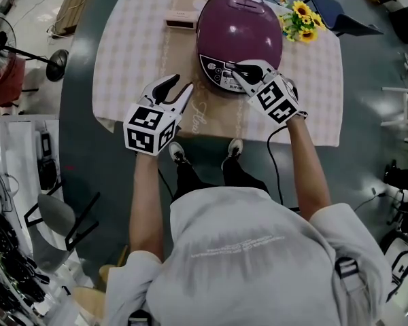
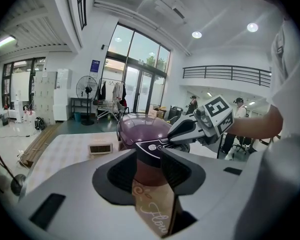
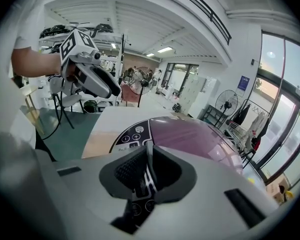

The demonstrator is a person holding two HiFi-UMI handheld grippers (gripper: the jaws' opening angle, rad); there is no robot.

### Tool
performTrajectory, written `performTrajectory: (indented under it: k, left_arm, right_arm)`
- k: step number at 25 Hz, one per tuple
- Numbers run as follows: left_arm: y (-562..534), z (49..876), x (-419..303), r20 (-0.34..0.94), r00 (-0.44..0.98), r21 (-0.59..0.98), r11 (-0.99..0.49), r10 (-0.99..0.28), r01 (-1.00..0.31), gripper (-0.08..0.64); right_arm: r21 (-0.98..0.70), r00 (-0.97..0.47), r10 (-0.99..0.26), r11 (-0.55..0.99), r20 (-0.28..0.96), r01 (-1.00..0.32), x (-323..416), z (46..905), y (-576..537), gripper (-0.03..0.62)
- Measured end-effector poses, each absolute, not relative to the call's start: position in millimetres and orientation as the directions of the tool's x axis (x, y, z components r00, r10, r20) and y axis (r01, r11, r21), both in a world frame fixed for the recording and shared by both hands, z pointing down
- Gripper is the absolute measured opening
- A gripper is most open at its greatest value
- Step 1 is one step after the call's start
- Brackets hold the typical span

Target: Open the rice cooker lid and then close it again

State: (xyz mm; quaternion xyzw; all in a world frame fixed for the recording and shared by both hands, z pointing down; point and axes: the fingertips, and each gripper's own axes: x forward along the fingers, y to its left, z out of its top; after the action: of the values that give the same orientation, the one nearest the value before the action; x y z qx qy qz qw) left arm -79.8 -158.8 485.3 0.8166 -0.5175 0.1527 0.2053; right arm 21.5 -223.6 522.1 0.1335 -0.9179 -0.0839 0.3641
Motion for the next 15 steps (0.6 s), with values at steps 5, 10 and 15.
performTrajectory:
  k: [5, 10, 15]
  left_arm:
    - [-157.3, 484.8, -82.1, 0.457, 0.418, 0.183, -0.377, -0.785, -0.908, 0.161]
    - [-155.3, 487.1, -81.0, 0.457, 0.425, 0.189, -0.381, -0.782, -0.905, 0.161]
    - [-152.6, 488.9, -80.2, 0.459, 0.429, 0.194, -0.383, -0.778, -0.903, 0.161]
  right_arm:
    - [0.275, -0.701, -0.327, 0.942, 0.634, -0.191, 22.0, 523.4, -224.2, 0.054]
    - [0.272, -0.703, -0.336, 0.940, 0.627, -0.206, 22.6, 525.7, -223.5, 0.054]
    - [0.277, -0.702, -0.351, 0.935, 0.620, -0.223, 23.1, 525.0, -222.3, 0.052]
